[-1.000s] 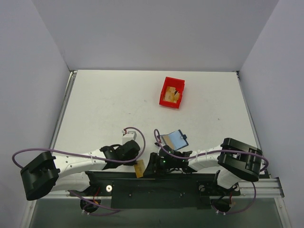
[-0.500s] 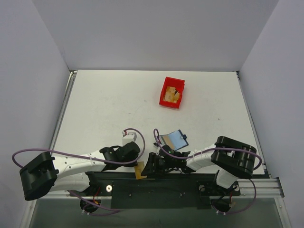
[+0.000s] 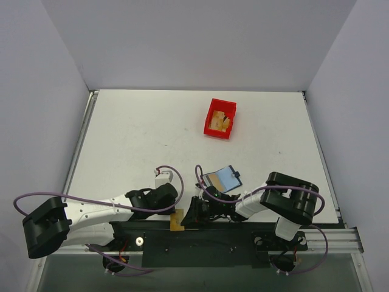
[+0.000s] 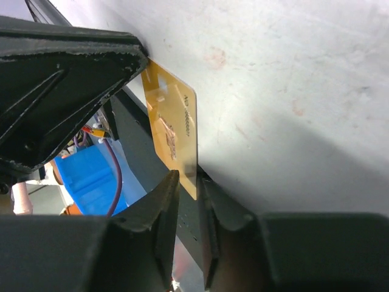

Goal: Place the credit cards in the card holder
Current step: Pick up the credit card from the center of the board.

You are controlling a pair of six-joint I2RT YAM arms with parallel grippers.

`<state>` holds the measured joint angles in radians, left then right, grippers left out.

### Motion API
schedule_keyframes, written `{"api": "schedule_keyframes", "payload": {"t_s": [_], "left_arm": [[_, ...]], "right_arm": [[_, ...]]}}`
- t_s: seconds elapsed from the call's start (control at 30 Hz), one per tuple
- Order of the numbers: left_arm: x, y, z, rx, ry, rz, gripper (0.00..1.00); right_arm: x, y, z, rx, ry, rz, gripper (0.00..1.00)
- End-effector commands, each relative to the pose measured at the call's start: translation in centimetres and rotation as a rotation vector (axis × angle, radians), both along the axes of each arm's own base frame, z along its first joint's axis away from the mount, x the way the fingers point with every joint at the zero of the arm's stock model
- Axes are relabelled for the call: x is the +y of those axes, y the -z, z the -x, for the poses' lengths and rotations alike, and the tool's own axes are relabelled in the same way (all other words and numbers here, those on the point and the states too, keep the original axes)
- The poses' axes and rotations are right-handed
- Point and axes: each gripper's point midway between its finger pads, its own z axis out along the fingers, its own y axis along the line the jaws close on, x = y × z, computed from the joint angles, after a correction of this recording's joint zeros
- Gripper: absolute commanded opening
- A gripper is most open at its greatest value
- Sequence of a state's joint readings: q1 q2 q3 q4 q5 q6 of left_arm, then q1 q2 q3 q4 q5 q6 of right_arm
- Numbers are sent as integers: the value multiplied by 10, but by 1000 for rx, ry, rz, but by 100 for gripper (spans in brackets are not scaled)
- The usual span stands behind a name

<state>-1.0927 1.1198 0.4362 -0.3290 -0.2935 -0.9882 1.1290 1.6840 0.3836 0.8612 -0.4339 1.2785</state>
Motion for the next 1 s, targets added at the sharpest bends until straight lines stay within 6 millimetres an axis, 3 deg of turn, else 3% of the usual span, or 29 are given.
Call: {"api": "schedule_keyframes", "payload": {"t_s": [0.0, 0.13, 0.27, 0.5, 0.77, 0.97], "left_arm": [[7, 5, 5, 10, -9, -20, 0], [7, 1, 2, 1, -25, -19, 0], [13, -17, -8, -53, -62, -32, 1], [8, -83, -36, -197, -113, 32, 26], [15, -126, -54, -275, -141, 141, 46], [16, -165, -74, -331, -112, 270, 58]], "right_arm": [[-12, 21, -21, -40, 84, 78, 9], [-11, 16, -23, -60, 85, 68, 0], [-14, 6, -27, -99, 84, 83, 0], [-16, -19, -37, -202, 54, 137, 0], [-22, -54, -53, -336, 46, 143, 0], [-29, -86, -82, -406, 83, 107, 0]]}}
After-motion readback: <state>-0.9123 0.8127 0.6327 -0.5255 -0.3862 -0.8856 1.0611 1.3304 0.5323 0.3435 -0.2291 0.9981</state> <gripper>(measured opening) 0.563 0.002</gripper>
